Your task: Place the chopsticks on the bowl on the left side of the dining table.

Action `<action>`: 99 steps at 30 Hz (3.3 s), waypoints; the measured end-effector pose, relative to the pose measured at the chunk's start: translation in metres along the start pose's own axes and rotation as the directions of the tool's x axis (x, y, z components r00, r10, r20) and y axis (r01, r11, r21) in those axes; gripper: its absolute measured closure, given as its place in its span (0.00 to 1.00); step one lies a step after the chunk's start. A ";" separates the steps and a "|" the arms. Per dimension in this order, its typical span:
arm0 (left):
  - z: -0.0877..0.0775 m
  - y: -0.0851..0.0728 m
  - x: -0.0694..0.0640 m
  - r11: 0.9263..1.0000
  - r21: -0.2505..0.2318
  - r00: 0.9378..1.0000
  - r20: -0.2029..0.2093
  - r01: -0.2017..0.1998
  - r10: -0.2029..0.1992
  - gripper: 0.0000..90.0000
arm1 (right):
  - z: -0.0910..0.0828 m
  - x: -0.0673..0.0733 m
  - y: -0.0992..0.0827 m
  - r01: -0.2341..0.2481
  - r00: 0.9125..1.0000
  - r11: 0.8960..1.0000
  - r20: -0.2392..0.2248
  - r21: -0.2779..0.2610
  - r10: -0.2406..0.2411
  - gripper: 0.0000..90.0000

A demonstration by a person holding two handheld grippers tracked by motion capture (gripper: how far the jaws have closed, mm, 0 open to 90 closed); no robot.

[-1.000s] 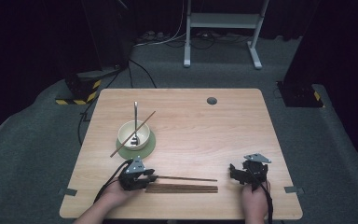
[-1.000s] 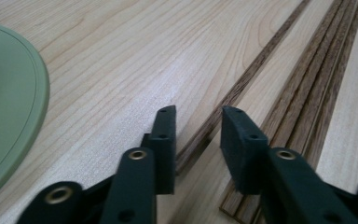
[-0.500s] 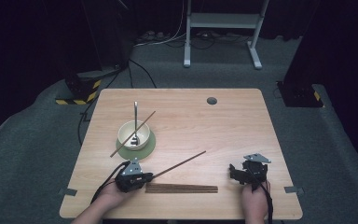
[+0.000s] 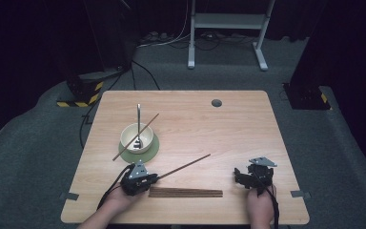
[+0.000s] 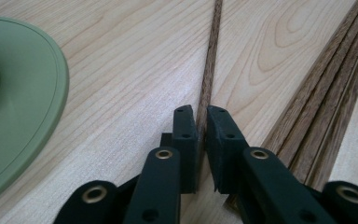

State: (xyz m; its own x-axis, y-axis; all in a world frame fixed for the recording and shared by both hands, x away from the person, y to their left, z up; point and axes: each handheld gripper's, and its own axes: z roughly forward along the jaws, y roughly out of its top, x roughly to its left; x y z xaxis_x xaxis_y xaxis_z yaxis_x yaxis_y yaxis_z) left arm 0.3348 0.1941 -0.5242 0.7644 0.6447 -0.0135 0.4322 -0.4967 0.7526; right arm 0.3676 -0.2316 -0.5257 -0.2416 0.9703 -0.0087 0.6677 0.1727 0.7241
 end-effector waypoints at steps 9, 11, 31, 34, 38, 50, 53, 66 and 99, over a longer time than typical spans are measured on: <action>-0.003 0.000 -0.001 1.000 -0.022 1.000 -0.008 -0.021 0.021 0.93 | 0.000 0.000 0.000 -0.001 1.000 1.000 -0.001 0.002 0.001 0.13; -0.006 0.000 -0.001 0.999 -0.038 1.000 -0.008 -0.015 0.015 0.93 | 0.000 0.000 0.000 -0.002 1.000 1.000 -0.001 0.002 0.002 0.13; -0.026 0.009 -0.003 0.988 -0.155 1.000 0.002 -0.009 0.009 0.93 | 0.000 0.000 0.000 0.007 1.000 1.000 -0.002 -0.002 -0.007 0.13; -0.028 0.010 -0.003 0.985 -0.170 1.000 0.006 0.002 -0.001 0.93 | 0.000 0.000 0.000 0.001 1.000 1.000 -0.002 0.001 -0.001 0.13; -0.032 0.011 -0.002 0.981 -0.196 1.000 0.006 0.006 -0.005 0.93 | 0.000 0.000 0.000 0.001 1.000 1.000 -0.002 0.001 -0.001 0.13; -0.043 0.014 -0.001 0.969 -0.246 1.000 0.000 0.010 -0.011 0.93 | 0.000 0.000 0.000 -0.001 1.000 1.000 -0.001 0.001 0.001 0.13; -0.046 0.015 -0.002 0.963 -0.269 1.000 -0.001 0.021 -0.022 0.93 | 0.000 0.000 0.000 0.003 1.000 1.000 -0.002 0.000 -0.003 0.13; -0.060 0.018 0.001 0.942 -0.333 0.999 -0.018 0.024 -0.032 0.93 | 0.000 0.000 0.000 0.005 1.000 1.000 -0.002 -0.001 -0.005 0.13; -0.094 0.012 0.026 0.875 -0.482 0.988 -0.104 0.048 -0.111 0.93 | 0.000 0.000 0.000 0.014 1.000 1.000 -0.004 -0.004 -0.014 0.13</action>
State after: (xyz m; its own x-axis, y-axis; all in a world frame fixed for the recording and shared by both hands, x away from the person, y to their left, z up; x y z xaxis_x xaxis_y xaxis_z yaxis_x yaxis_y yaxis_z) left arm 0.3153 0.2597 -0.4538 0.6576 0.7528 -0.0288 0.1844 -0.1237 0.9750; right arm 0.3678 -0.2320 -0.5258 -0.2538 0.9671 -0.0155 0.6614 0.1852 0.7268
